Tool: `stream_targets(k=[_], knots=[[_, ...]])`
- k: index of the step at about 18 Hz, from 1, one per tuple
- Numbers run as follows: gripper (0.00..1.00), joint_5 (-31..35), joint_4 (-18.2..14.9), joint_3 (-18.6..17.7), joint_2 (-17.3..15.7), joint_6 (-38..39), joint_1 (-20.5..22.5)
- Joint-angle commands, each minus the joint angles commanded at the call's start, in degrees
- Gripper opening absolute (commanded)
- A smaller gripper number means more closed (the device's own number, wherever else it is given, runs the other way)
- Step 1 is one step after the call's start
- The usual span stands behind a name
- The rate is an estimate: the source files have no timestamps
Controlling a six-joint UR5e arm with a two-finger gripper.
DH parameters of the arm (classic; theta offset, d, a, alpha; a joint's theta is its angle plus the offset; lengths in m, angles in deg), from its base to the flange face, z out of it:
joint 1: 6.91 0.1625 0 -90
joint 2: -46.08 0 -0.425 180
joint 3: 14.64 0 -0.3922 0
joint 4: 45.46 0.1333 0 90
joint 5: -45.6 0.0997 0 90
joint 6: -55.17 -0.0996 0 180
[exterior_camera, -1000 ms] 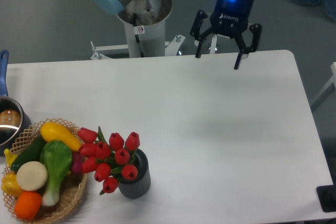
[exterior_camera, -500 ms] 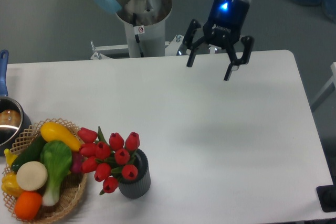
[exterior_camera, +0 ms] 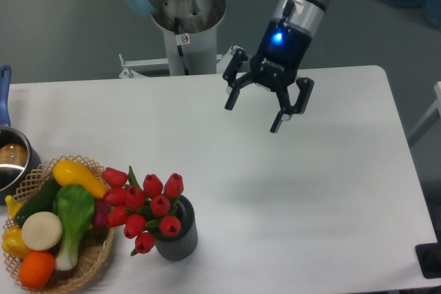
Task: Pick up the flowers from the vase
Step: 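Move the open gripper toward the red tulips in the grey vase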
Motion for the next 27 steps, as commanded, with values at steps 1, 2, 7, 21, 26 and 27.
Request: stream_targets(k=[1, 2, 7, 21, 26, 27], knots=[[1.00, -0.70, 0.35, 0.00, 0.53, 0.00, -0.18], [1.00, -1.32, 0.36, 0.00, 0.88, 0.09, -0.18], [1.00, -5.63, 0.44, -0.09, 3.60, 0.09, -0.27], [1.00, -10.19, 0.71, 0.00, 9.06, -2.99, -3.78], [1.00, -10.99, 2.37, 0.26, 11.60, -3.08, -3.96], [1.00, -10.99, 2.47, 0.53, 12.13, -3.08, -4.05]])
